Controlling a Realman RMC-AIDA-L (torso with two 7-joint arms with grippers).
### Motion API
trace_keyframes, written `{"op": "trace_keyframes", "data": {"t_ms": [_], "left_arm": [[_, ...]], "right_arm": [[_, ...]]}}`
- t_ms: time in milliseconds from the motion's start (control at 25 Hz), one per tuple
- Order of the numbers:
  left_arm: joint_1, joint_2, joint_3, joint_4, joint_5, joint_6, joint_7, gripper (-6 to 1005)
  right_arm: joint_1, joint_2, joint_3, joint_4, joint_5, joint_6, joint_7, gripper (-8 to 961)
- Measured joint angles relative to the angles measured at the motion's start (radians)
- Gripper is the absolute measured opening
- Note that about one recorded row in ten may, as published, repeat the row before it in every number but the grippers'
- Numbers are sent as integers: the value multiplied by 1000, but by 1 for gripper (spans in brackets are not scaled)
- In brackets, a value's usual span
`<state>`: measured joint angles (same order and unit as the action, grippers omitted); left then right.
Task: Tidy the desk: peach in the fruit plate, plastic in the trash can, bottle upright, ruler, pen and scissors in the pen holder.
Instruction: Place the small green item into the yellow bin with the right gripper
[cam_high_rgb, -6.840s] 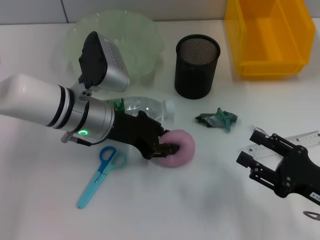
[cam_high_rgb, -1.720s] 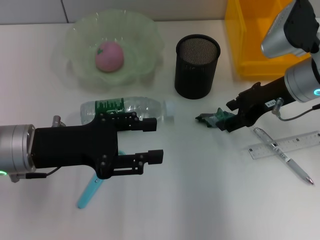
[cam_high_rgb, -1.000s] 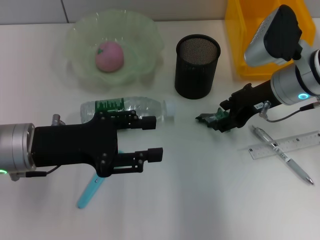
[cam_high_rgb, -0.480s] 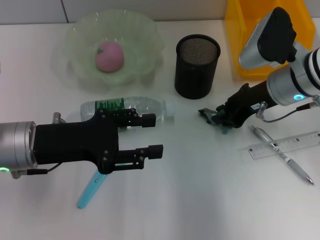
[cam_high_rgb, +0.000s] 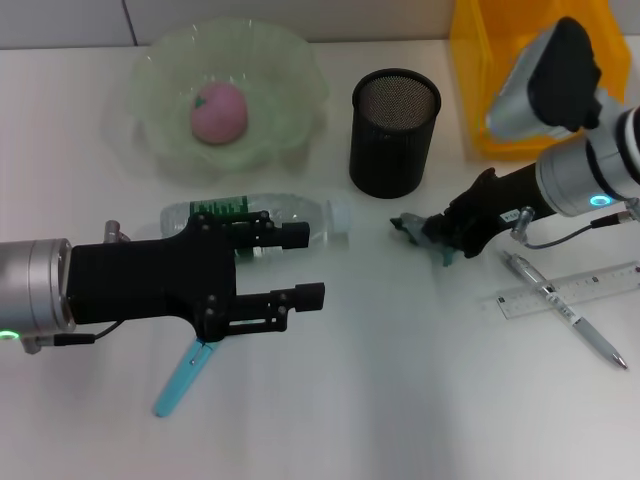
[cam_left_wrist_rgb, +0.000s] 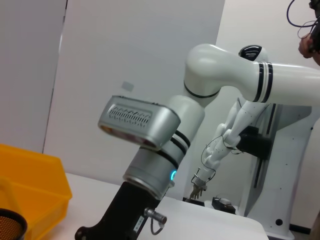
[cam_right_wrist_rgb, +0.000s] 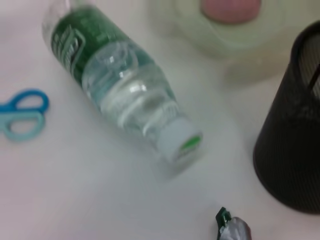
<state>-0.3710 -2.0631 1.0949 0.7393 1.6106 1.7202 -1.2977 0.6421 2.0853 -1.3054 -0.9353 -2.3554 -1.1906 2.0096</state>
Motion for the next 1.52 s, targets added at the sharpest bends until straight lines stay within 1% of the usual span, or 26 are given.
{"op": "trace_keyframes", "data": {"t_ms": [160,280,440,640,840,960,1080,1200,1400,1520], "left_arm": [[0,1,0,0,0,-2,0,662],[0,1,-1,0,0,-4,0,661],[-1,1,-1,0,0,-8,0,661],[-3,2,-1,0,0,-20,0,661],[-5,1,-1,0,0,-33,0,662],[-7,0,-1,0,0,-35,0,662],[-9,0,-1,0,0,-37,0,662],[-9,0,-1,0,0,-37,0,662],[-9,0,-1,0,0,-41,0,661],[-9,0,-1,-1,0,-41,0,661]], "right_arm": [[-63,0,12,-77,77,-34,-31,39],[-119,4,44,-133,138,-49,-62,2],[-181,4,119,-164,281,-59,-120,1],[-257,4,245,-186,481,-59,-201,-1],[-303,3,362,-169,653,-44,-305,8],[-318,0,394,-137,755,-1,-369,16],[-320,-1,405,-100,813,40,-426,25],[-308,-1,406,-69,825,103,-446,33],[-267,-2,407,4,827,254,-447,48],[-242,-2,407,43,827,318,-447,56]]}}
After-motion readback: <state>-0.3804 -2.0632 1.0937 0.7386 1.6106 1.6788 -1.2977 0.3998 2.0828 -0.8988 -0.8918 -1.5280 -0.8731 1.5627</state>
